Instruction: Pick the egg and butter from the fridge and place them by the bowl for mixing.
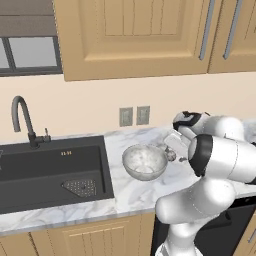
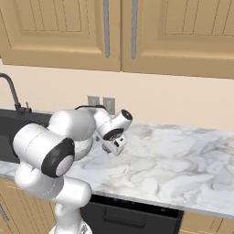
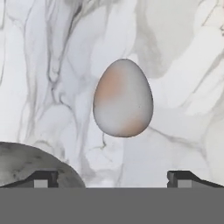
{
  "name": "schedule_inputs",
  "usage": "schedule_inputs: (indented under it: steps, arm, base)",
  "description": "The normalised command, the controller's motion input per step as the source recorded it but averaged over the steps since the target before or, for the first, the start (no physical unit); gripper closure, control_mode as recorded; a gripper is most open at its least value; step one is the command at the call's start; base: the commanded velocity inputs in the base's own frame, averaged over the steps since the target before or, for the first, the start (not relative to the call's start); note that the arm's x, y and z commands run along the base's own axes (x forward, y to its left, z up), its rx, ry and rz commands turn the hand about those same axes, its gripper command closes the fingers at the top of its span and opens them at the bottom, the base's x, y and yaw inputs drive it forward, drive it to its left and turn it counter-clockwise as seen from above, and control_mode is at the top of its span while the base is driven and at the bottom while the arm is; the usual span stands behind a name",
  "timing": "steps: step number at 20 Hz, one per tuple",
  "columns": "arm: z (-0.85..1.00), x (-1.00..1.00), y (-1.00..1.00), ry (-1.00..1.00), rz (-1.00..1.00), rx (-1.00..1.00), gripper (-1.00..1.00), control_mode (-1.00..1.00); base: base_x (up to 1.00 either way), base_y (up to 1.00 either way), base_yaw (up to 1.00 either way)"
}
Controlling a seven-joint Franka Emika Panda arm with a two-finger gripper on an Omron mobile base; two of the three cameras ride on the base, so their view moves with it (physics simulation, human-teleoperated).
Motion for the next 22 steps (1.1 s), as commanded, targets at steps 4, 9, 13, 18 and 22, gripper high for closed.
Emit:
schedule_inputs:
  steps: [4, 9, 13, 18, 22]
  arm:
    - [0.42, -0.38, 0.03, 0.02, 0.00, 0.00, -1.00, -1.00]
    - [0.46, -0.46, 0.20, 0.00, 0.02, -0.10, -1.00, -1.00]
    - [0.50, -0.50, 0.31, -0.05, 0.13, -0.23, -1.00, -1.00]
    - [0.43, -0.60, 0.32, -0.09, 0.17, -0.24, -1.00, -1.00]
    - [0.38, -0.50, 0.30, -0.01, 0.07, -0.19, -1.00, -1.00]
  base:
    - [0.00, 0.00, 0.00]
    - [0.00, 0.00, 0.00]
    - [0.00, 0.00, 0.00]
    - [0.00, 0.00, 0.00]
    - [0.00, 0.00, 0.00]
